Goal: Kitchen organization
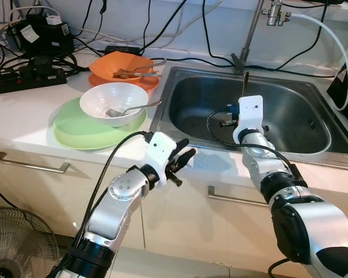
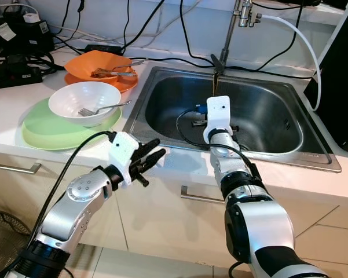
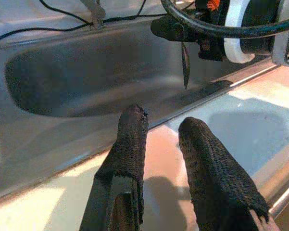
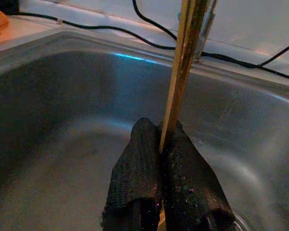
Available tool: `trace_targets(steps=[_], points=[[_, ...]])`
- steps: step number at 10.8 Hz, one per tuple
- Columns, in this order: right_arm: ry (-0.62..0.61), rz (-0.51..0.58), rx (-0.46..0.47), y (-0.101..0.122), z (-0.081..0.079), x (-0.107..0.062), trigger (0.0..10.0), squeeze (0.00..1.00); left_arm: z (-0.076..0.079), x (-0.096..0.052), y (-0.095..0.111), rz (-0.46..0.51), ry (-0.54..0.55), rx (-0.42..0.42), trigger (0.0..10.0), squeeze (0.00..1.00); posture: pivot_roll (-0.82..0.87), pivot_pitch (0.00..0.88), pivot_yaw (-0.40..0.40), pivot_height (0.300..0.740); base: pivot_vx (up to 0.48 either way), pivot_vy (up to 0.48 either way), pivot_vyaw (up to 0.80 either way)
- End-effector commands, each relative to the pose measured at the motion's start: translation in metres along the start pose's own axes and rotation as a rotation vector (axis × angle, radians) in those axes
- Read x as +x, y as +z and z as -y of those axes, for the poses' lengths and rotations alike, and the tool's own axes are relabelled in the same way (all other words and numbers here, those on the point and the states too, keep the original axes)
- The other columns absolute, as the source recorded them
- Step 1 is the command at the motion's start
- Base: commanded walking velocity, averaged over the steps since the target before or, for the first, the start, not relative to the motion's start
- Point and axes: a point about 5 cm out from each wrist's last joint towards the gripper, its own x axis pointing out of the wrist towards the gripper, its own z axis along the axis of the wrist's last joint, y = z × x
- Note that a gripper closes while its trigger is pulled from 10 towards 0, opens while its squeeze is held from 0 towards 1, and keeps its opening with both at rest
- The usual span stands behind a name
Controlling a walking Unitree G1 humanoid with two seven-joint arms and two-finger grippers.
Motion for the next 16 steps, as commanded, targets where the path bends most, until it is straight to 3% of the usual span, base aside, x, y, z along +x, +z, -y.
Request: trace_targets(steps=[1, 2, 3, 6, 7, 8, 9, 10, 14, 16], points=[[0.002, 0.003, 0.007, 0.006, 0.002, 0.002, 10.0, 0.0, 0.001, 0.001, -0.003, -0.025, -0.007, -0.002, 10.0, 0.0, 0.25, 0.0, -0.059, 0.74, 0.0, 0.0, 0.0], [0.001, 0.0, 0.007, 0.005, 0.002, 0.002, 10.0, 0.07, 0.001, 0.001, -0.003, -0.025, -0.009, -0.004, 10.0, 0.0, 0.25, 0.0, -0.059, 0.74, 0.0, 0.0, 0.0], [-0.001, -0.005, 0.008, 0.003, 0.003, 0.002, 10.0, 0.32, 0.002, 0.001, -0.003, -0.025, -0.008, -0.007, 10.0, 0.0, 0.25, 0.0, -0.059, 0.74, 0.0, 0.0, 0.0], [-0.013, -0.012, 0.01, 0.0, 0.004, 0.001, 10.0, 0.36, 0.004, 0.004, -0.002, -0.022, -0.008, -0.005, 10.0, 0.0, 0.25, 0.0, -0.056, 0.74, 0.0, 0.0, 0.0], [-0.013, -0.009, 0.013, 0.001, 0.005, 0.001, 10.0, 0.59, 0.004, 0.004, -0.002, -0.021, -0.01, -0.005, 10.0, 0.0, 0.25, 0.0, -0.056, 0.74, 0.0, 0.0, 0.0], [-0.016, -0.008, 0.013, 0.001, 0.005, 0.001, 10.0, 1.0, 0.004, 0.004, -0.001, -0.019, -0.011, -0.004, 10.0, 0.0, 0.25, 0.0, -0.056, 0.74, 0.0, 0.0, 0.0], [-0.018, -0.007, 0.013, 0.001, 0.005, 0.001, 10.0, 1.0, 0.004, 0.004, -0.001, -0.017, -0.011, -0.004, 10.0, 0.0, 0.25, 0.0, -0.056, 0.74, 0.0, 0.0, 0.0], [-0.019, -0.007, 0.013, 0.001, 0.005, 0.001, 10.0, 0.0, 0.004, 0.004, -0.001, -0.017, -0.011, -0.004, 10.0, 0.0, 0.25, 0.0, -0.056, 0.74, 0.0, 0.0, 0.0], [-0.02, -0.003, 0.014, 0.002, 0.005, 0.001, 10.0, 0.0, 0.004, 0.005, 0.0, -0.011, -0.009, 0.001, 10.0, 0.0, 0.25, 0.0, -0.057, 0.74, 0.0, 0.0, 0.0], [0.003, 0.072, 0.046, 0.013, -0.001, 0.002, 10.0, 0.0, -0.004, 0.006, 0.014, 0.07, 0.08, 0.085, 10.0, 0.0, 0.25, 0.0, -0.057, 0.74, 0.0, 0.0, 0.0]])
